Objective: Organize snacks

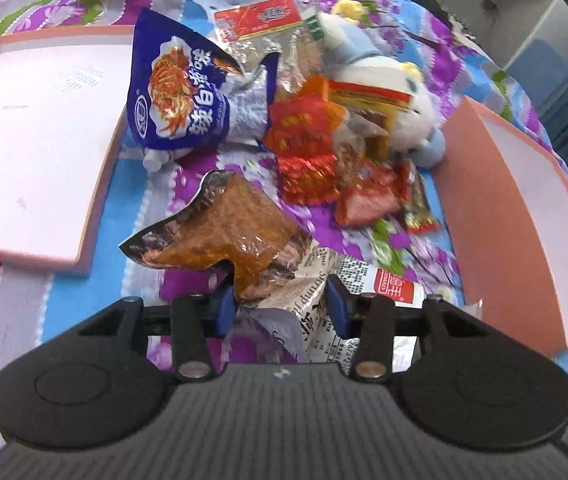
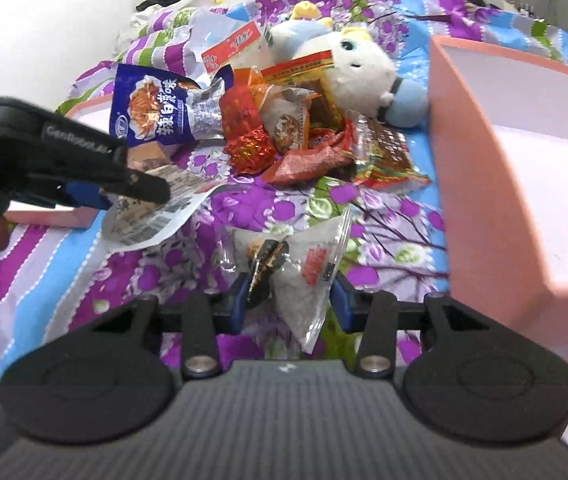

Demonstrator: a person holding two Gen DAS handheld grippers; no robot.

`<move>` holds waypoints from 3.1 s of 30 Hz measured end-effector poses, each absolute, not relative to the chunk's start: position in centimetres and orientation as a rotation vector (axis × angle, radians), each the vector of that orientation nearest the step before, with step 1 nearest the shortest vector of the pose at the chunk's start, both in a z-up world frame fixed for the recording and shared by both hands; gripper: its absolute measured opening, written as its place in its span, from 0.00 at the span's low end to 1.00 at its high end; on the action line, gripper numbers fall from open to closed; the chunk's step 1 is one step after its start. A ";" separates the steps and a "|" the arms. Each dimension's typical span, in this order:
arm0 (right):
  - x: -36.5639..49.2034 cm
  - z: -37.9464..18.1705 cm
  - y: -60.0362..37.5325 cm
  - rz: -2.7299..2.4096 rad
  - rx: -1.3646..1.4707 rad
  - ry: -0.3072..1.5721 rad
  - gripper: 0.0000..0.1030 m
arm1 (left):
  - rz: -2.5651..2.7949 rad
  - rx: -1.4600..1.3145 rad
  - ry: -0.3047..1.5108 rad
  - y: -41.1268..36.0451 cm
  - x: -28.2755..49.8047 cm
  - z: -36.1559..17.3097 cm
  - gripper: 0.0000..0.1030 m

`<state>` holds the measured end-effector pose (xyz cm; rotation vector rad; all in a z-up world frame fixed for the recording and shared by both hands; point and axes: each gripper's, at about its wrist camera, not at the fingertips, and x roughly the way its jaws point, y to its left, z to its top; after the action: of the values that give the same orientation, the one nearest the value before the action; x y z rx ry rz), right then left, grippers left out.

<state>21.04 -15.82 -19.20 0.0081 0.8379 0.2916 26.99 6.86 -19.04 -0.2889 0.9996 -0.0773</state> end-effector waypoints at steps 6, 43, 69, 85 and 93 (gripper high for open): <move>17.1 -17.5 -17.3 0.245 0.037 0.821 0.44 | -0.094 -0.263 0.996 6.1 22.0 -17.7 0.50; 13.9 -3.2 -28.0 0.077 0.090 0.502 0.44 | -0.341 -0.136 0.758 -7.4 20.6 -1.8 0.49; 26.7 -12.8 -40.7 -0.139 0.176 0.714 0.45 | -0.461 -0.015 0.904 -21.7 36.7 -10.4 0.50; 24.1 -10.3 -39.6 -0.139 0.235 0.665 0.75 | -0.428 -0.016 0.825 -18.9 33.1 -6.4 0.75; 20.0 -6.1 -36.2 -0.085 0.228 0.579 0.75 | -0.409 -0.051 0.745 -14.9 27.1 -1.8 0.75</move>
<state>20.02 -36.20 -6.09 0.2282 0.5785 -0.0853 27.09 -14.89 -1.78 -0.0510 0.7452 -0.4091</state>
